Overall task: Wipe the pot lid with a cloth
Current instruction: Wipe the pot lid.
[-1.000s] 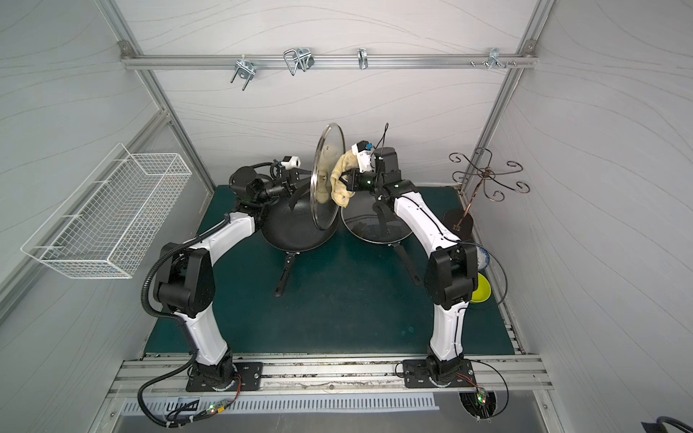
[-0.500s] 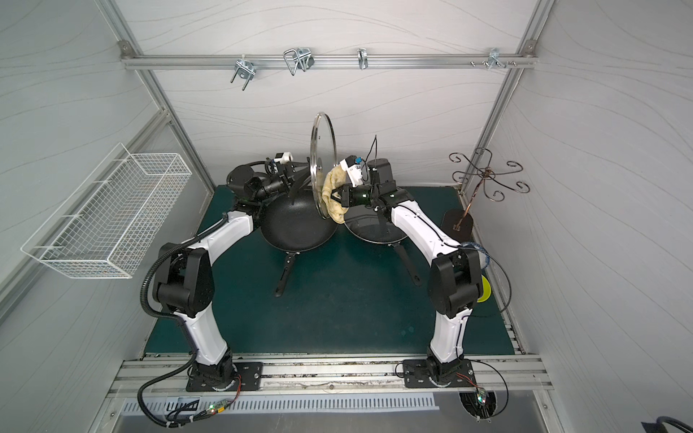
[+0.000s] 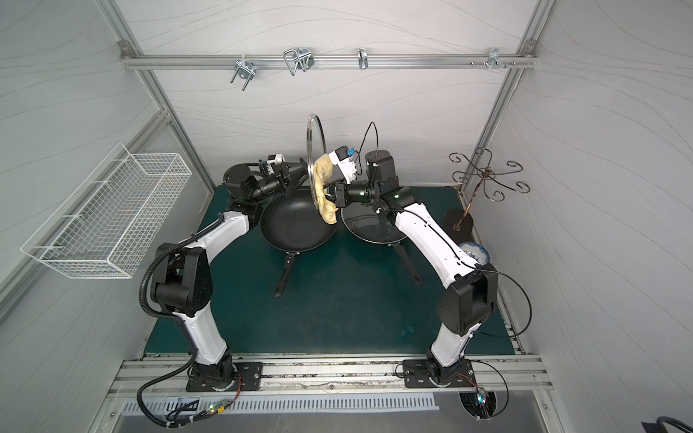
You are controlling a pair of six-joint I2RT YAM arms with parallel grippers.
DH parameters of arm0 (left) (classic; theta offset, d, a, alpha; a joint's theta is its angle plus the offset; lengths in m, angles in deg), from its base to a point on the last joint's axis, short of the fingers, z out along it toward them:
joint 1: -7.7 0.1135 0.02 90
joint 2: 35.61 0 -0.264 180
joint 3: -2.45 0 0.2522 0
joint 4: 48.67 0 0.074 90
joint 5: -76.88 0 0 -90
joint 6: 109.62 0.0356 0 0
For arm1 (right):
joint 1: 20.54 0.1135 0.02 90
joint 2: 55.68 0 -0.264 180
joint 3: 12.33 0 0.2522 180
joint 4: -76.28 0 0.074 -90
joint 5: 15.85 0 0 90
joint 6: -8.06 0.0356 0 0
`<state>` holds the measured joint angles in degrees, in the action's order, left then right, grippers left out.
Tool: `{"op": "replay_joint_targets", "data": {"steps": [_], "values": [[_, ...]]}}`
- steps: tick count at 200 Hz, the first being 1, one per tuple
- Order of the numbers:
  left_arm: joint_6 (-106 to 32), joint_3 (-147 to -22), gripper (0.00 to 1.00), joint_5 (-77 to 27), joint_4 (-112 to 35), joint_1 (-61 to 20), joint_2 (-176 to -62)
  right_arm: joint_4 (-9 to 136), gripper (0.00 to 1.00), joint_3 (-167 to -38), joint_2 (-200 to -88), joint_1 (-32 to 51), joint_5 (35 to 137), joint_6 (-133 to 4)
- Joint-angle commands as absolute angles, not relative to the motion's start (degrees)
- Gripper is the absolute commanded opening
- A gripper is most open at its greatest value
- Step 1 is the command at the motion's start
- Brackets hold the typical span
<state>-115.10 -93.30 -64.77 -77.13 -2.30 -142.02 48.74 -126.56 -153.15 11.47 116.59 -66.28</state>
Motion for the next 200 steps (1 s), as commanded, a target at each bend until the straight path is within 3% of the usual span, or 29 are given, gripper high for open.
{"op": "replay_joint_targets", "data": {"steps": [1,150,200], "values": [[-111.85,-94.24,0.0,-65.41,-84.68,-2.89,-137.65,50.22,0.0,-131.56,-151.88,13.06,118.66,-65.66],[-112.07,-90.06,0.0,-80.89,-88.44,-3.89,-134.74,53.03,0.0,-140.95,-161.95,8.45,104.09,-62.77],[-125.99,-92.61,0.0,-81.85,-102.43,-4.08,-137.43,54.43,0.0,-137.02,-163.8,6.53,103.43,-62.34]]}}
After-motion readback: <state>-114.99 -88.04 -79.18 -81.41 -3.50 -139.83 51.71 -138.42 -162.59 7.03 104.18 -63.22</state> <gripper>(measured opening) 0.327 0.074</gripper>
